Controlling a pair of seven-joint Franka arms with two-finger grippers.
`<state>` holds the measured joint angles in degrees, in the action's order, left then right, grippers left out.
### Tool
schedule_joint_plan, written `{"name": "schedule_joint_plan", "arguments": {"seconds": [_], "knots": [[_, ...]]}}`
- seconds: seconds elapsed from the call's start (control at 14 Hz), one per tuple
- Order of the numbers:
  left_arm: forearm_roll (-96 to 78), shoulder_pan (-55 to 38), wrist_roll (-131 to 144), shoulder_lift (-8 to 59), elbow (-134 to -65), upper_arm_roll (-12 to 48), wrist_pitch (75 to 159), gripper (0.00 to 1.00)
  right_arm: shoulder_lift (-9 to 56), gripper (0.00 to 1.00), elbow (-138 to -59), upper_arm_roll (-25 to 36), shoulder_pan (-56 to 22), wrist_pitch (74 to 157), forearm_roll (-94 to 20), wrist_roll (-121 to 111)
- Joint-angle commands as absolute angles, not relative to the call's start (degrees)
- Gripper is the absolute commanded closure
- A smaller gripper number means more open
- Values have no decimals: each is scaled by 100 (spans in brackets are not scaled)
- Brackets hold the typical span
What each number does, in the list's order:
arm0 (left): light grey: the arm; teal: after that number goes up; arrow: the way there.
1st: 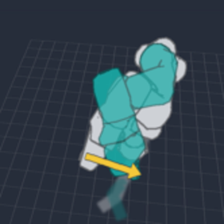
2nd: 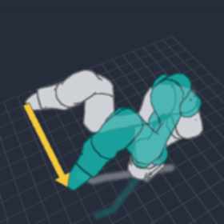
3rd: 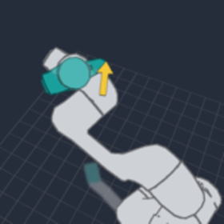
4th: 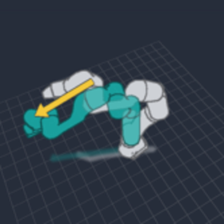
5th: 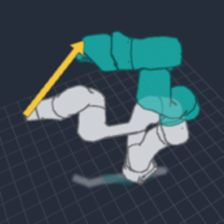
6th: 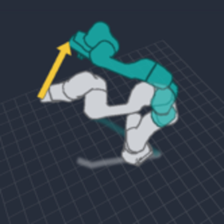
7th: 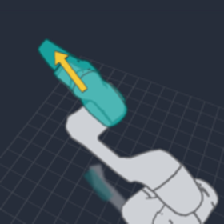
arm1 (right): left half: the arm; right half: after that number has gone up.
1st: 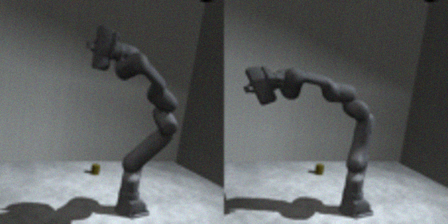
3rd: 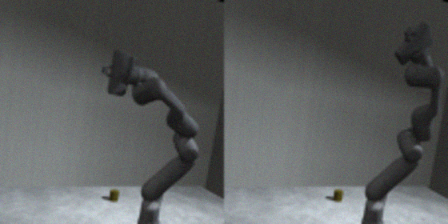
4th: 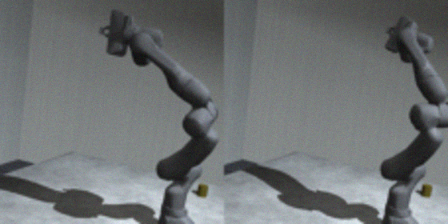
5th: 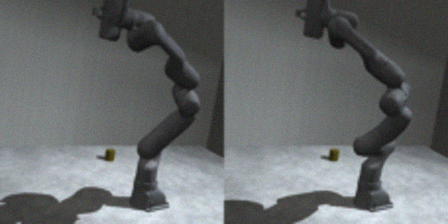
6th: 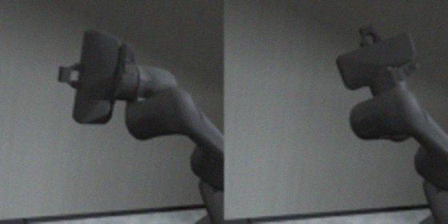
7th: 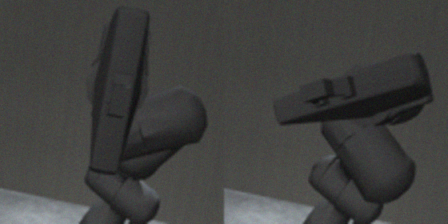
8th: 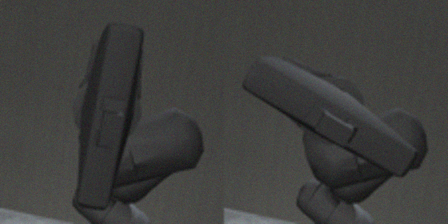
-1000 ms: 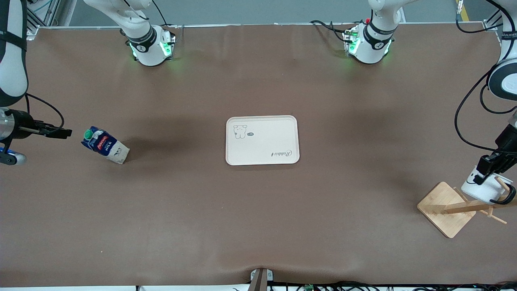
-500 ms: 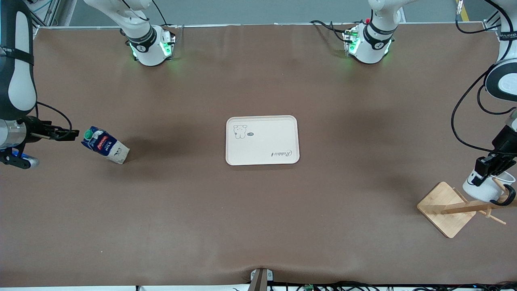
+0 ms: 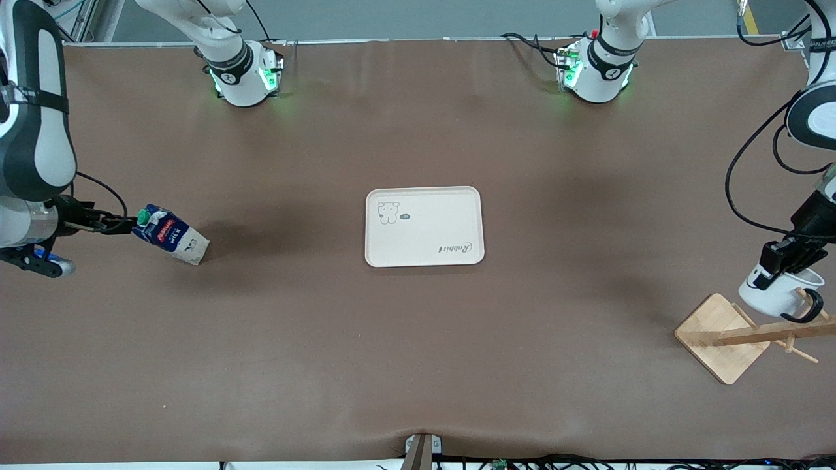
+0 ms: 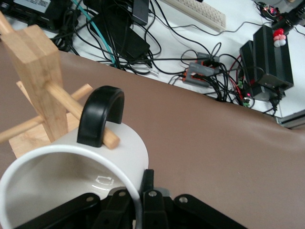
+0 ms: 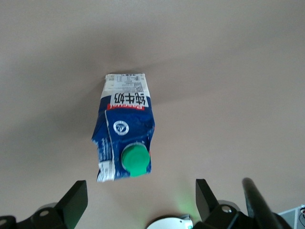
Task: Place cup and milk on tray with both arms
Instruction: 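Grasp the mug rim with the left gripper while the right gripper grasps the carton, then lift the mug off the stand while the right gripper lifts the carton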
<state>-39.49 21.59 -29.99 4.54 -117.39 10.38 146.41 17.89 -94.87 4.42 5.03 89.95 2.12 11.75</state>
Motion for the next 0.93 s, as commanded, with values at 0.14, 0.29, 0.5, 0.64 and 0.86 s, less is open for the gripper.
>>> {"name": "schedule_joint_plan", "arguments": {"seconds": [0.14, 0.29, 0.5, 0.64, 0.86], "knots": [[-4043, 2347, -2603, -122, -11918, 1134, 13616, 100, 1459, 0, -10388, 387, 554, 9886, 299, 1283], [-3921, 2347, -2330, -167, -11874, 1134, 13448, 100, 1450, 0, -10406, 387, 571, 10037, 255, 1301], [-3203, 2285, -1647, -150, -11769, 1299, 13377, 100, 1433, 0, -10485, 387, 571, 10037, 229, 1327], [-2413, 2285, -804, -79, -11559, 1668, 13237, 100, 1398, 0, -10529, 378, 536, 10037, 220, 1327], [-1374, 2276, -133, 70, -11303, 2100, 12912, 100, 1345, 0, -10600, 360, 519, 10037, 62, 1327]]}}
